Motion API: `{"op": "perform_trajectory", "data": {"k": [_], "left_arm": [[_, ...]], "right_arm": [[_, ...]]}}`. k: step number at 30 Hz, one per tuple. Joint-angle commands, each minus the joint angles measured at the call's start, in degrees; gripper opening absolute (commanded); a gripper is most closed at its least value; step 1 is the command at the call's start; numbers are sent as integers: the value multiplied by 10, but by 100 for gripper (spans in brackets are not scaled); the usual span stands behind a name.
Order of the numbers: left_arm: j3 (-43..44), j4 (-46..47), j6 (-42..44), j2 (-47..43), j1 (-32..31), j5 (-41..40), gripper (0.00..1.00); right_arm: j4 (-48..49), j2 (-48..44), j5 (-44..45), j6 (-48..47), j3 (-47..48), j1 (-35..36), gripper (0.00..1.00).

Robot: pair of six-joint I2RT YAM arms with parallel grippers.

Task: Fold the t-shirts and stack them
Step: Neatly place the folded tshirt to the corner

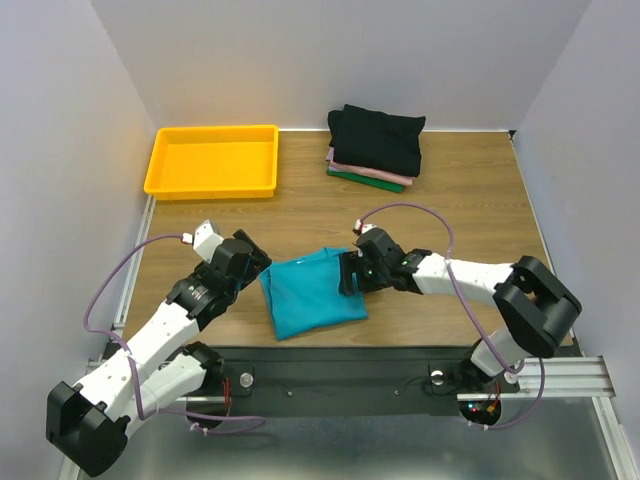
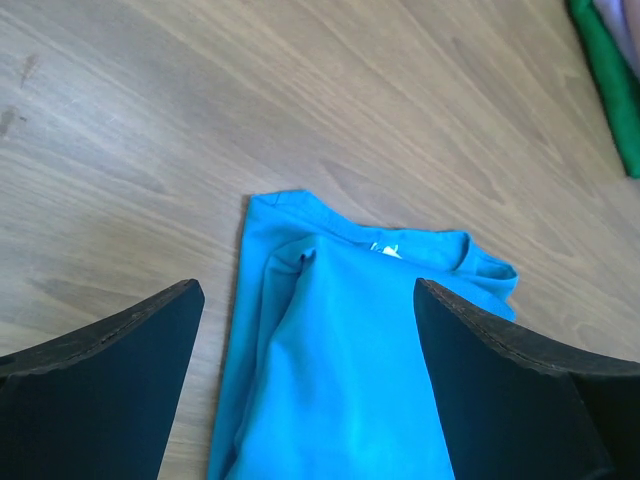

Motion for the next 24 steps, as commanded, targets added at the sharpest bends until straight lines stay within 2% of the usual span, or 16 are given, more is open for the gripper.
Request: {"op": "perform_trajectory", "data": {"k": [1, 6, 9, 13, 14, 15, 18, 24], "left_arm": [[-10, -10, 0, -3, 3, -7, 98], [3, -27, -1, 5, 3, -21, 98], [5, -29, -2, 2, 3, -28, 98], [11, -22, -1, -5, 3, -40, 98], [11, -17, 0, -9, 3, -42, 98], [13, -9, 3, -11, 3, -44, 98], [15, -7, 5, -15, 3, -56, 98], [35, -23, 3, -10, 3, -90, 98]], "right_arm": [[3, 37, 11, -9, 21, 21, 76], [3, 99, 26, 1, 48, 35, 67], [3, 122, 39, 2, 64, 39, 54], [2, 173, 121, -6, 104, 39, 7], [3, 180, 160, -20, 128, 38, 3], [3, 186, 179, -23, 140, 38, 1], [5, 198, 250, -44, 195, 39, 0], [8, 229, 370, -153, 305, 37, 0]]}}
